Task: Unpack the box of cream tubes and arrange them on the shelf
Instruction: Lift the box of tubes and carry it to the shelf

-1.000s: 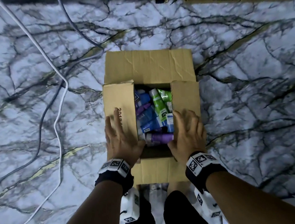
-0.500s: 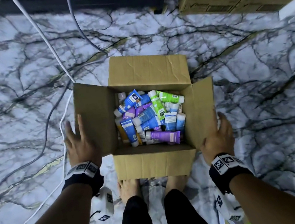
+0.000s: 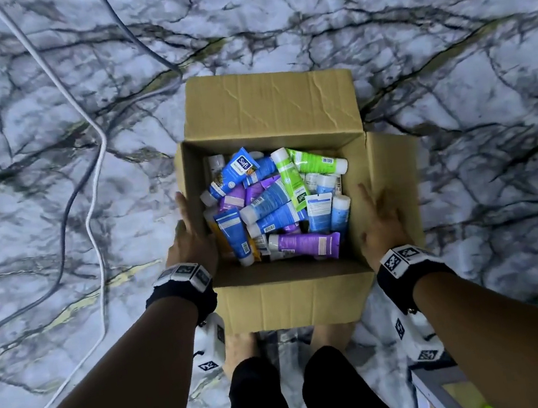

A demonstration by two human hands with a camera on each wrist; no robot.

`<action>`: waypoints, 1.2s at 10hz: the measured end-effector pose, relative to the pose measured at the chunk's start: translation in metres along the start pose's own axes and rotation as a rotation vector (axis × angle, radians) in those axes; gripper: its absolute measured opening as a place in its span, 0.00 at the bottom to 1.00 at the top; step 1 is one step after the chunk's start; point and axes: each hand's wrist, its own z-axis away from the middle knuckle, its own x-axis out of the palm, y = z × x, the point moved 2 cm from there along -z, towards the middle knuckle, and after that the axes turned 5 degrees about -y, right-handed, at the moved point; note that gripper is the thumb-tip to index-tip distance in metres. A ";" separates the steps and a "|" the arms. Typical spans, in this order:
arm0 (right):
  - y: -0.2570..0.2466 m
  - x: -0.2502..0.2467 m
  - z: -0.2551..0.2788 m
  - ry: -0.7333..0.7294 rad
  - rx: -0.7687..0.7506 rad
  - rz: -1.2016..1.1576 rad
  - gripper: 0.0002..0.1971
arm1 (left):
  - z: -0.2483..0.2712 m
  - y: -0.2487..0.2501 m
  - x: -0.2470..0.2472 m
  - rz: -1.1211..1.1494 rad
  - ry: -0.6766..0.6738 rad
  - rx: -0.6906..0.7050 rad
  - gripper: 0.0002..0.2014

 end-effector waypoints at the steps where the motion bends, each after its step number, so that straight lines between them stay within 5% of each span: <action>1: 0.001 0.004 -0.013 0.023 -0.037 -0.025 0.46 | -0.011 0.003 0.000 0.005 0.065 0.061 0.43; 3: -0.011 -0.011 -0.027 0.213 -0.074 -0.100 0.28 | -0.018 0.008 -0.020 -0.043 0.021 0.200 0.50; 4: -0.016 -0.032 -0.008 0.207 -0.139 -0.262 0.22 | -0.019 0.009 -0.031 -0.113 -0.115 0.209 0.50; 7: -0.015 -0.040 0.009 0.044 -0.047 -0.134 0.38 | 0.002 0.009 -0.054 -0.089 -0.219 0.212 0.51; 12: 0.037 -0.023 0.182 0.110 0.028 -0.352 0.41 | 0.128 -0.003 -0.084 -0.243 -0.323 0.354 0.51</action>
